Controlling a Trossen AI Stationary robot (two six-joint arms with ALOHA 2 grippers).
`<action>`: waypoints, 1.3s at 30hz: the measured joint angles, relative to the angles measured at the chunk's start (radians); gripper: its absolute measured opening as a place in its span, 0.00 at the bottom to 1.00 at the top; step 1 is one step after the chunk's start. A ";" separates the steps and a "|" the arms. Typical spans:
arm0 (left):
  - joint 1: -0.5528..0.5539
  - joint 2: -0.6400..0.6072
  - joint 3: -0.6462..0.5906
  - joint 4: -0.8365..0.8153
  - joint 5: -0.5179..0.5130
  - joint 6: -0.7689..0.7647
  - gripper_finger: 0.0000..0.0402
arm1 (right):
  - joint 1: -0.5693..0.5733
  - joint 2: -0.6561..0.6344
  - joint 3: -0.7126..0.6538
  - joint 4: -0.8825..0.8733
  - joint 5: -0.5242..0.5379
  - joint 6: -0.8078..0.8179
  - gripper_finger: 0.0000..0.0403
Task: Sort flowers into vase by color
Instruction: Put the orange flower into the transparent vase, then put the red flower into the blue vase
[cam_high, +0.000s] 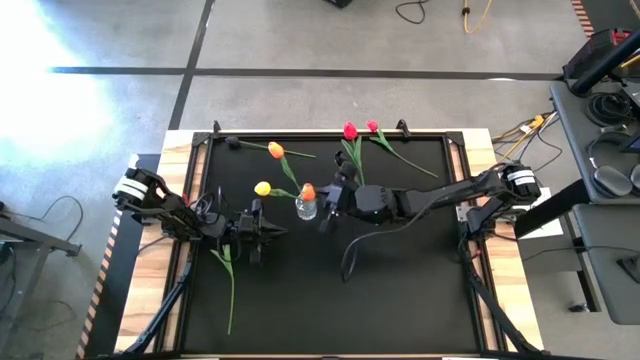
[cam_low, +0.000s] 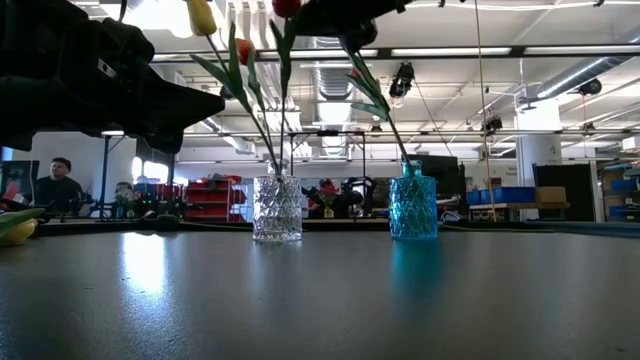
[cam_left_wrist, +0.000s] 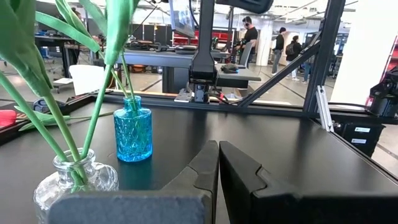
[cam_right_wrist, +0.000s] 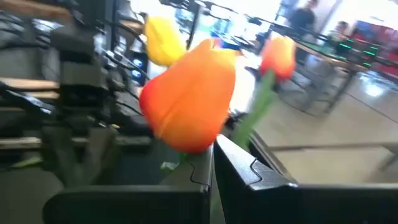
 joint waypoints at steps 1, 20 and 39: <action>0.000 0.000 0.000 0.000 0.000 0.000 0.00 | -0.004 0.000 0.000 0.012 -0.025 -0.001 0.02; -0.001 0.000 0.000 0.000 0.000 0.000 0.00 | 0.037 -0.194 0.157 -0.536 -0.062 -0.001 0.02; 0.065 -0.007 0.002 0.002 0.117 -0.043 0.00 | -0.566 -0.563 0.008 -1.025 -0.233 0.124 0.02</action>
